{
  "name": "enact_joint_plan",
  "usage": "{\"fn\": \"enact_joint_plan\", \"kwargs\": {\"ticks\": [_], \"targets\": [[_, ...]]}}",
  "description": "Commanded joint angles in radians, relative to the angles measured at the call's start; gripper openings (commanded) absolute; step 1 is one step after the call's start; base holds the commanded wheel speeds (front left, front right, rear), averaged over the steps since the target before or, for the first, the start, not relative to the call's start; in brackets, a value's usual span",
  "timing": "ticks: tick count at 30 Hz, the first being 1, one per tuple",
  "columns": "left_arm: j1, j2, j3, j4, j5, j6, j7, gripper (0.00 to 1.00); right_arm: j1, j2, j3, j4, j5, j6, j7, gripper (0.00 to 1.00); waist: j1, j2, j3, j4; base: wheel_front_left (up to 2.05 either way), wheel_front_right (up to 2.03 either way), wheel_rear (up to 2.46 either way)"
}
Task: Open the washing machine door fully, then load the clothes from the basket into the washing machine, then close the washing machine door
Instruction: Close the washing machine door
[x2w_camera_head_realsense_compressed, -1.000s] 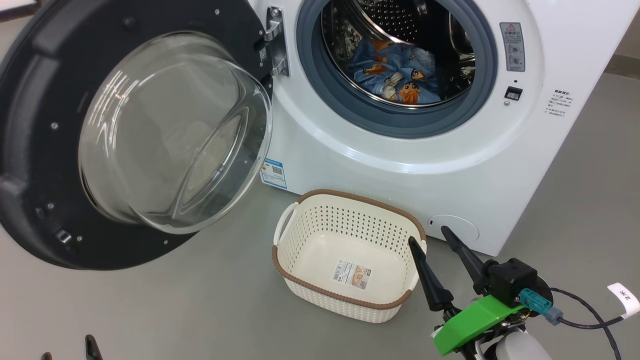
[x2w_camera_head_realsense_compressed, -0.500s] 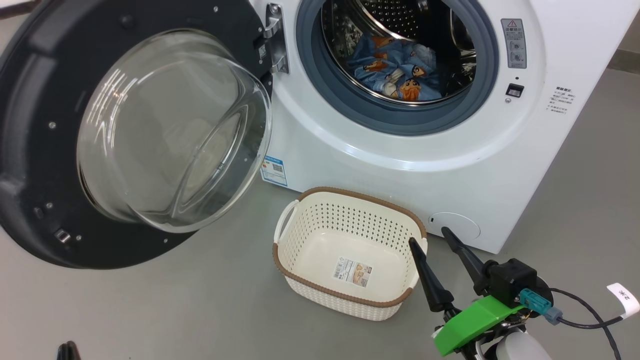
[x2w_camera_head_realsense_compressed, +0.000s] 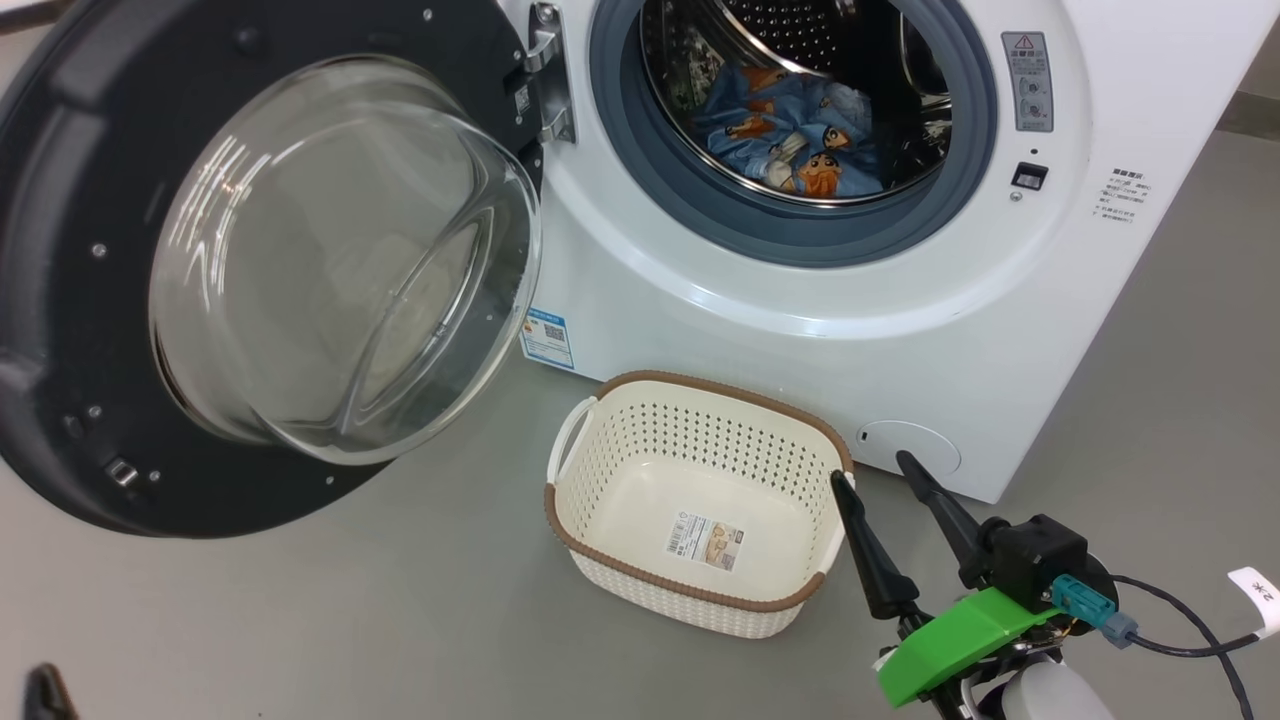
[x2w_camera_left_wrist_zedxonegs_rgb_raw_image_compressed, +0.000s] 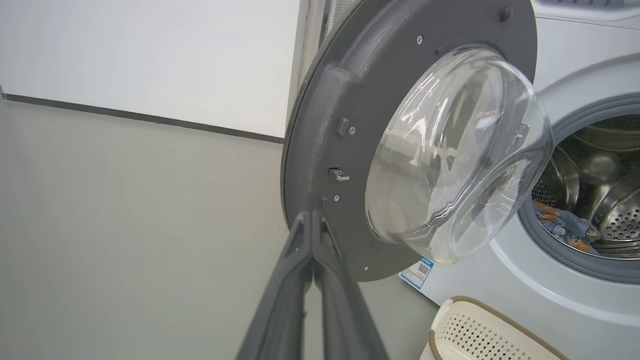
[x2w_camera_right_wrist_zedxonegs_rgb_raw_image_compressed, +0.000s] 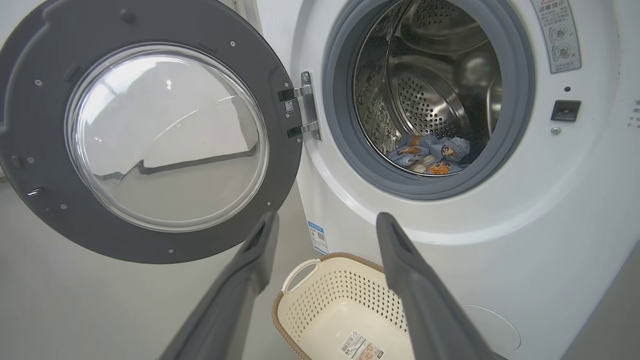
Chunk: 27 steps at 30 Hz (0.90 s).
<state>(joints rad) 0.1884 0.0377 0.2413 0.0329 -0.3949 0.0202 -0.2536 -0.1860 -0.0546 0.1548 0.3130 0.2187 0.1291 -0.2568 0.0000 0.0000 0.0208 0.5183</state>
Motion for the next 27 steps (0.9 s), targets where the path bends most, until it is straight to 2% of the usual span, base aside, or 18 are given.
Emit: {"fn": "enact_joint_plan", "kwargs": {"ticks": [1, 7, 14, 18, 27], "targets": [[-0.055, 0.013, 0.046, -0.027, -0.008, -0.009, -0.008, 0.0, -0.018, 0.004, 0.021, -0.025, 0.003, 0.002, -0.005, 1.0, 0.0, 0.0, 0.0, -0.001, 0.0, 0.0, 0.0], [-0.142, 0.039, 0.144, -0.006, -0.011, -0.078, -0.008, 0.0, -0.008, 0.004, 0.011, -0.03, 0.002, 0.002, -0.005, 1.0, 0.0, 0.0, 0.002, -0.005, 0.0, 0.0, 0.0], [-0.289, 0.147, 0.204, 0.098, -0.074, -0.124, -0.007, 0.0, -0.001, 0.004, 0.004, -0.033, 0.0, 0.002, -0.005, 1.0, 0.0, 0.0, 0.005, -0.01, 0.0, 0.0, 0.0], [-0.38, 0.214, 0.218, 0.187, -0.137, -0.136, 0.02, 0.0, 0.007, 0.004, -0.005, -0.035, 0.001, 0.002, -0.005, 1.0, 0.0, 0.0, 0.008, -0.013, 0.0, 0.0, 0.0], [-0.599, 0.304, 0.274, 0.404, -0.407, -0.148, 0.17, 0.0, 0.029, 0.004, -0.025, -0.049, -0.005, 0.002, -0.003, 1.0, 0.0, 0.0, 0.027, -0.024, 0.0, 0.0, 0.0]]}}
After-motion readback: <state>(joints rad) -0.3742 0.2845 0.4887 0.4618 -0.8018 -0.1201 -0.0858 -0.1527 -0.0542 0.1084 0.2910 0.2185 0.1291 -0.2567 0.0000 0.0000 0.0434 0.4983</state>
